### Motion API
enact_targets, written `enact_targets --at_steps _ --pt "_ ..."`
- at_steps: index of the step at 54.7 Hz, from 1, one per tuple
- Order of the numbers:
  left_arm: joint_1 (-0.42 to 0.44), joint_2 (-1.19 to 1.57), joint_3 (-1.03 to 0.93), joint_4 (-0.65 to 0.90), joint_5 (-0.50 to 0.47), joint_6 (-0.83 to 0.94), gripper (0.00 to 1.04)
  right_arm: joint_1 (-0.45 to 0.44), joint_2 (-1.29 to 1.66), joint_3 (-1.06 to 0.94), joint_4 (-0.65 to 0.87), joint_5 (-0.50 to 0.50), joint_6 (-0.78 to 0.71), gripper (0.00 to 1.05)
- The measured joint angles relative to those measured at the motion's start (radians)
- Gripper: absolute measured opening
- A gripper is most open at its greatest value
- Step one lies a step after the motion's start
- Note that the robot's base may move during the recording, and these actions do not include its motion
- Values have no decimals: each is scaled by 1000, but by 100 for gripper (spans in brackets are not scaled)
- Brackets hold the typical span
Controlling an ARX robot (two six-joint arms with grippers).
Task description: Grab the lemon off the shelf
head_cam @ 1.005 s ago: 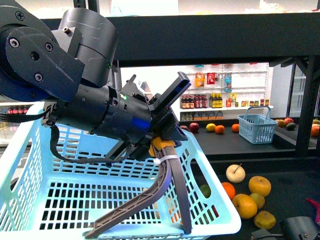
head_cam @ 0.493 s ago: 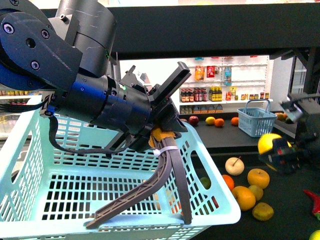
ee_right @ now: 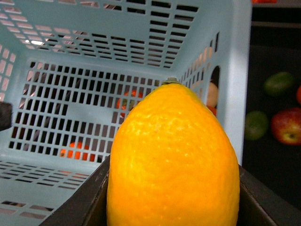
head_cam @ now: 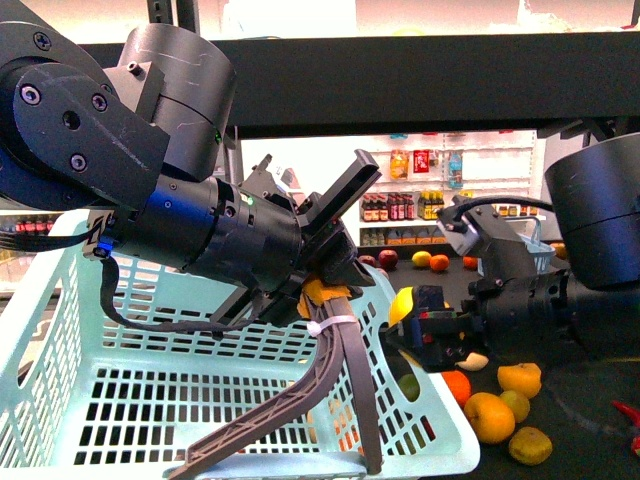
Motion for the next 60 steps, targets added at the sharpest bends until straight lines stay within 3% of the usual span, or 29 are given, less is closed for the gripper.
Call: enact_targets --at_steps 10,14,26,37,44,60 --pt "0 0 0 0 1 10 12 64 20 -29 7 41 16 54" --pt "2 0 0 0 1 12 12 73 21 -37 23 62 18 71" --pt "2 0 0 0 -2 13 12 69 21 -42 55 68 27 98" --pt "3 0 0 0 -5 4 12 41 13 -46 65 63 48 97" --pt "3 0 0 0 -2 3 12 -37 -45 -74 69 48 47 97" --pt "3 0 0 0 -1 0 12 -323 -181 -182 99 -23 -78 97"
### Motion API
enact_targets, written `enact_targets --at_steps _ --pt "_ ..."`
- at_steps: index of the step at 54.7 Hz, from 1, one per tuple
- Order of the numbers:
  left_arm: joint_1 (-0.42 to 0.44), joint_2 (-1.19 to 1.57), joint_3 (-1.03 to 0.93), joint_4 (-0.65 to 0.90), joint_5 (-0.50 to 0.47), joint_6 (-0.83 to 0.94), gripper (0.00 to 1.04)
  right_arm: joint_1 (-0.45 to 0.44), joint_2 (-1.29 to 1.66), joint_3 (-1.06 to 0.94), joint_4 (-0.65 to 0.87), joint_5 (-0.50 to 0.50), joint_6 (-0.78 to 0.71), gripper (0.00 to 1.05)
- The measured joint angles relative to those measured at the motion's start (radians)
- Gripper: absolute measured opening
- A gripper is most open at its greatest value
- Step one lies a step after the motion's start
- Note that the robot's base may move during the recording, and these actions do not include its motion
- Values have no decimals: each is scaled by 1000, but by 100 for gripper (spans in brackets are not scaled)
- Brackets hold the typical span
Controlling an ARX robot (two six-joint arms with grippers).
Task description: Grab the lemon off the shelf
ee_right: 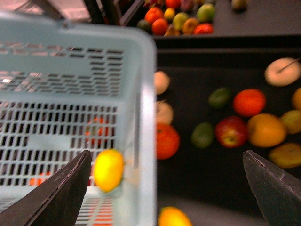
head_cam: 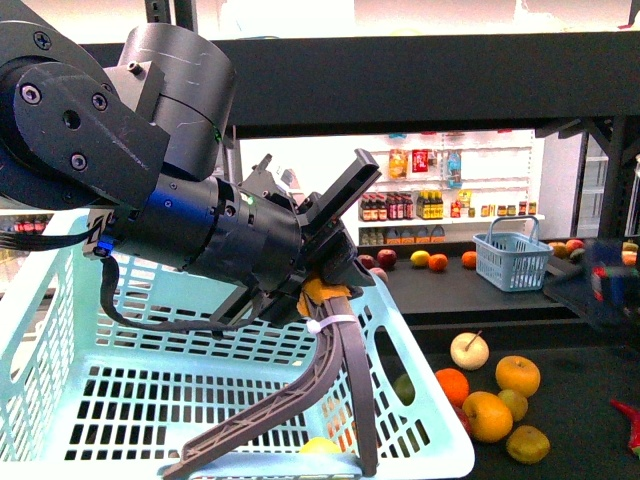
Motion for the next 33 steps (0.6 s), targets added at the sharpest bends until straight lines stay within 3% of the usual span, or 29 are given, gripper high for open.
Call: enact_targets --at_steps 14,33 --pt "0 0 0 0 0 0 12 -28 246 -124 83 -6 -172 97" --pt "-2 0 0 0 0 0 12 119 682 19 245 -60 -338 97"
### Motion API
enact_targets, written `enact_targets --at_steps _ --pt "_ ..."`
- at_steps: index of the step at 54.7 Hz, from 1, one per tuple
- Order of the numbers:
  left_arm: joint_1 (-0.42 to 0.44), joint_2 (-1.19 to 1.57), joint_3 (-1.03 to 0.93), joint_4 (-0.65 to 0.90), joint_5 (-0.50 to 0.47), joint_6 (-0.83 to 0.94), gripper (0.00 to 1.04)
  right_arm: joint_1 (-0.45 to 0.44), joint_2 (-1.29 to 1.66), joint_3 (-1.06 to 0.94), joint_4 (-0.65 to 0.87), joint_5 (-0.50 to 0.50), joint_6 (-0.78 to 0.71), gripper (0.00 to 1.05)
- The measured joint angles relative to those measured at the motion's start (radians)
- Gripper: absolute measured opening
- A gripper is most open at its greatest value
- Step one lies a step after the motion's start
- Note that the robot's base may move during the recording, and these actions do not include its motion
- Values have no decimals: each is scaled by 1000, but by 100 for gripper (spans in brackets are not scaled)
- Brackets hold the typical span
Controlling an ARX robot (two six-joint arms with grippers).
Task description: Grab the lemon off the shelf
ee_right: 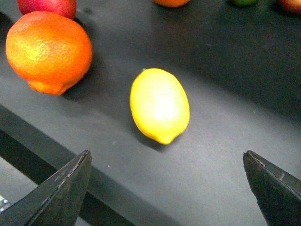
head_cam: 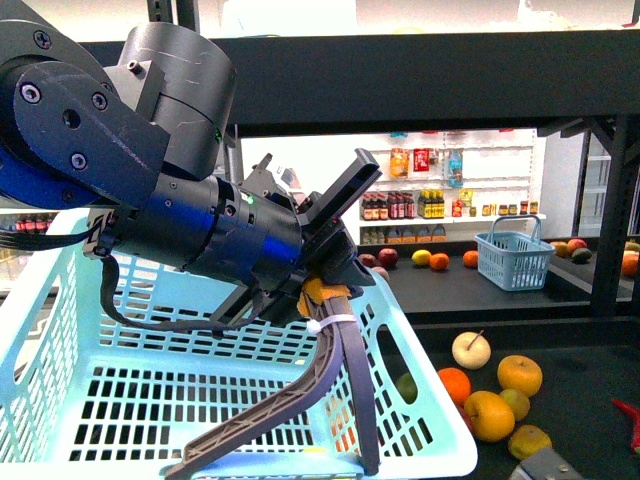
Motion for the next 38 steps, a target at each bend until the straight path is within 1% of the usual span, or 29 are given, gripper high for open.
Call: enact_targets --at_steps 2,6,18,22,38 --pt "0 0 0 0 0 0 12 18 37 46 -7 -1 -39 97" --pt "0 0 0 0 0 1 12 31 75 105 -30 -2 -71 97" --pt "0 0 0 0 -1 0 12 48 202 290 -118 2 -174 97" --pt "0 0 0 0 0 0 12 55 258 357 -133 -3 -175 97" --pt "0 0 0 0 0 0 12 87 360 500 -174 -9 -156 97"
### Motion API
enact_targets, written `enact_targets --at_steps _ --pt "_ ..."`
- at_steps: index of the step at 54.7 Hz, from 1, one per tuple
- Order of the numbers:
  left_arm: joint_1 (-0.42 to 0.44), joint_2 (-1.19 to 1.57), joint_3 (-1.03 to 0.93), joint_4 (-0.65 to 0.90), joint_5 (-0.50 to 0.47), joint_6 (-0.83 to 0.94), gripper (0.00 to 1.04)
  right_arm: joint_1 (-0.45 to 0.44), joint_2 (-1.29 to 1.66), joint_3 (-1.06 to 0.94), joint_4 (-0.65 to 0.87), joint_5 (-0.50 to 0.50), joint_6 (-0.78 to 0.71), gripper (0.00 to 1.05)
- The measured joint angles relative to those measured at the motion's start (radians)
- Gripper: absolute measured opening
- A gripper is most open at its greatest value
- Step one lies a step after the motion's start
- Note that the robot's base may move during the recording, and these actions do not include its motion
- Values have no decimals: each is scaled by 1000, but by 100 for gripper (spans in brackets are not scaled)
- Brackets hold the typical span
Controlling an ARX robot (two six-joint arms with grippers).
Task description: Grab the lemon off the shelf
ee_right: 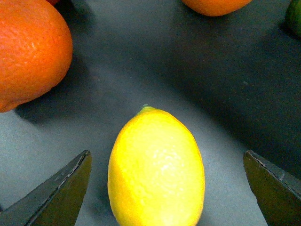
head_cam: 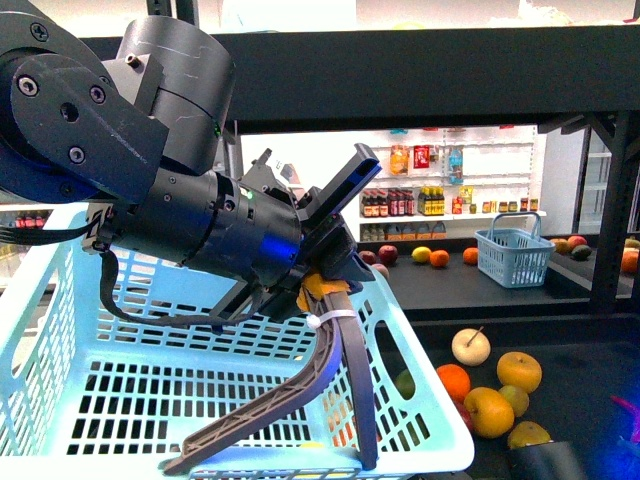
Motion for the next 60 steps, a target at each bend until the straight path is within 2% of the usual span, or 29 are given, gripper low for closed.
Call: enact_targets --at_steps 15,31,41,48,60 --pt "0 0 0 0 0 0 12 19 90 111 -48 35 3 97" --pt "0 0 0 0 0 0 12 19 119 132 -60 49 4 97" --pt "0 0 0 0 0 0 12 18 119 133 -48 57 11 71" --pt "0 0 0 0 0 0 12 13 115 125 -37 66 14 66" --pt "0 0 0 0 0 0 12 -24 43 23 34 117 44 66"
